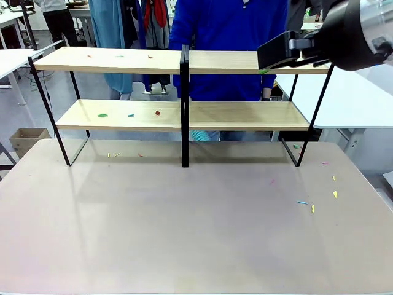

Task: Clean the shelves.
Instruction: Clean another randomly selected level of the Shelf with the Duster.

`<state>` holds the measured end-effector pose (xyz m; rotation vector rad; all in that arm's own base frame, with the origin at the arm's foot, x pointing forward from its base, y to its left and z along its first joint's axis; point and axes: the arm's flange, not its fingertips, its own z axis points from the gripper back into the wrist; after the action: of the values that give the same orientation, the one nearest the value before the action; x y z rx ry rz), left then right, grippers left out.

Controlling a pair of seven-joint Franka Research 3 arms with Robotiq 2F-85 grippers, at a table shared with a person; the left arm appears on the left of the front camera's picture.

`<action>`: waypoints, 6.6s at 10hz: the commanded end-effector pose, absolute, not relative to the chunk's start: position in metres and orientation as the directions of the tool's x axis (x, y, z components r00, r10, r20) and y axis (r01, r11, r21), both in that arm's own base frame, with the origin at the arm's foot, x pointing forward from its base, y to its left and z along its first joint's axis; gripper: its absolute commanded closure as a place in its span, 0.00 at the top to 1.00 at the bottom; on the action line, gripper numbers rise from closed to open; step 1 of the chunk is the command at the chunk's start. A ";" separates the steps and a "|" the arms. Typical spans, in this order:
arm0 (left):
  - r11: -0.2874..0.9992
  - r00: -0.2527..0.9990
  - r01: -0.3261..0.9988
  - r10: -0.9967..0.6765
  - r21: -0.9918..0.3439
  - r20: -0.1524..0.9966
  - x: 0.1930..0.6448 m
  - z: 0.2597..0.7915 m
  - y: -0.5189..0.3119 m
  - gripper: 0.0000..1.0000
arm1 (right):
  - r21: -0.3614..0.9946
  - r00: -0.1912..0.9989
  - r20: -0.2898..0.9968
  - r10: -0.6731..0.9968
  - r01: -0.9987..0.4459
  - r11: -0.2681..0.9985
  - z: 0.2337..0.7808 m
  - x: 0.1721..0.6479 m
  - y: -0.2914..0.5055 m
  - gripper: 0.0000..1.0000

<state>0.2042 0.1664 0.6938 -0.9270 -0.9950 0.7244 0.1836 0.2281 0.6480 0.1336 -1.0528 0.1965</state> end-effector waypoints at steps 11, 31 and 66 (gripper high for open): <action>0.533 0.701 0.213 0.500 -0.819 0.508 0.224 0.743 0.005 0.13 | 0.017 0.481 0.871 0.100 -0.232 0.973 0.649 0.184 0.228 1.00; 0.734 0.764 0.151 0.339 -0.663 0.549 0.324 0.703 -0.185 0.13 | 0.017 0.481 0.871 0.100 -0.232 0.973 0.649 0.184 0.228 1.00; 0.959 0.535 -0.254 0.247 -0.125 0.808 0.347 0.680 -0.093 0.13 | 0.017 0.481 0.871 0.100 -0.232 0.973 0.649 0.184 0.228 1.00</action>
<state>0.3449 -0.1023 0.6886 0.0463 -0.9760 0.3109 0.1836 0.2283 0.6479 0.1334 -1.0526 0.1967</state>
